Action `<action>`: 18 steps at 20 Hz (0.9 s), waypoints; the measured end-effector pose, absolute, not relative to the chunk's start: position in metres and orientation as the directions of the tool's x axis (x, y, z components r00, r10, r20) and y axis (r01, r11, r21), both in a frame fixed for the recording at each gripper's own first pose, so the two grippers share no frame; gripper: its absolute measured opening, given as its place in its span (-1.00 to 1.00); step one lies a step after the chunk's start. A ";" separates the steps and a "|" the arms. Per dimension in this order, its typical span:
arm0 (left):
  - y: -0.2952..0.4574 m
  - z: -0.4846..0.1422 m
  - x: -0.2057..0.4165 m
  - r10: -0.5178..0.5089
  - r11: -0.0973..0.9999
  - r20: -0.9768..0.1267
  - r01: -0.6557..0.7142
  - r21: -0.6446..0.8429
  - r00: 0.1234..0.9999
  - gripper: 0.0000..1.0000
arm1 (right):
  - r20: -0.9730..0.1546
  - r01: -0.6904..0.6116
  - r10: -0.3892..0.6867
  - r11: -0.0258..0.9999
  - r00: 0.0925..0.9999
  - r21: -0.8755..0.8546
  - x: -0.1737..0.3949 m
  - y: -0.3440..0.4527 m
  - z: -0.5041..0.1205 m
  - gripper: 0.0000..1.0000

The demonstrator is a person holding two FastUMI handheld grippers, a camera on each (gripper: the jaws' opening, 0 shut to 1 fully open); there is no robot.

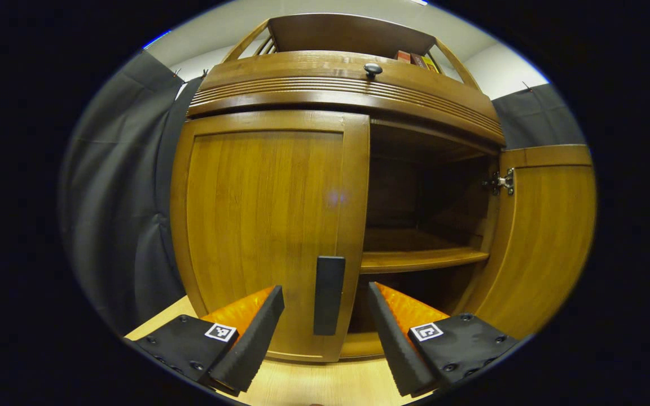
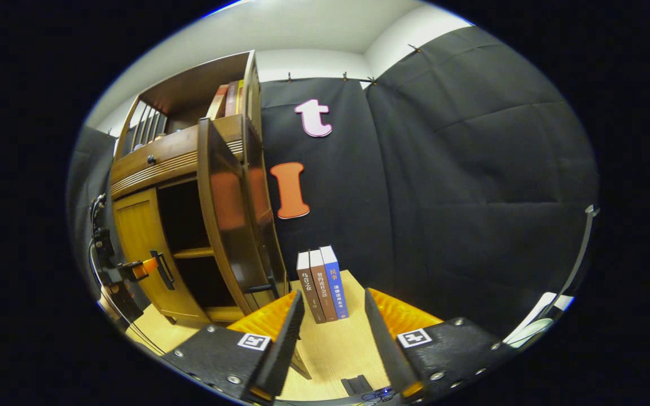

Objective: Open the right door of the double-door shoe cabinet with the right hand, and open the left door with the left hand.

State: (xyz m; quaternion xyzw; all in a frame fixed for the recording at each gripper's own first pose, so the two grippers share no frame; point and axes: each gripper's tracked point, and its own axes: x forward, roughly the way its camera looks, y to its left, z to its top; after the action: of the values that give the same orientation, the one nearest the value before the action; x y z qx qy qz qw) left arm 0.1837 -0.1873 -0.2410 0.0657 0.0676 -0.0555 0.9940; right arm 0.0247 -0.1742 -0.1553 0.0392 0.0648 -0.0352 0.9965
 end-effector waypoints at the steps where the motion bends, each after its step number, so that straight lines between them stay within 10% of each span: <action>1: -0.185 -0.245 0.189 -0.105 0.985 -0.147 0.123 0.122 0.984 0.89 | -0.134 0.096 -0.086 0.993 0.987 0.073 0.024 -0.181 -0.156 0.63; 5: -0.190 -0.271 0.210 -0.130 0.987 -0.188 0.145 0.069 0.974 0.89 | -0.129 0.155 -0.148 0.987 0.981 0.048 0.023 -0.193 -0.152 1.00; 13: -0.185 -0.285 0.233 -0.123 0.980 -0.179 0.148 0.131 0.976 0.83 | -0.099 0.179 -0.176 0.984 0.979 0.014 0.011 -0.191 -0.129 0.85; 18: -0.197 -0.289 0.233 -0.156 0.974 -0.179 0.181 0.133 0.971 0.11 | -0.064 0.179 -0.181 0.983 0.981 -0.035 0.007 -0.181 -0.113 0.85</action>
State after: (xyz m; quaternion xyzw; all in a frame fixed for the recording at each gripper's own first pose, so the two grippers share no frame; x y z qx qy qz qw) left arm 0.2327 -0.1972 -0.2889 0.0744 0.0841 -0.0850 0.9900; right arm 0.0073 -0.1814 -0.1133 -0.0143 0.0336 -0.0906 0.9952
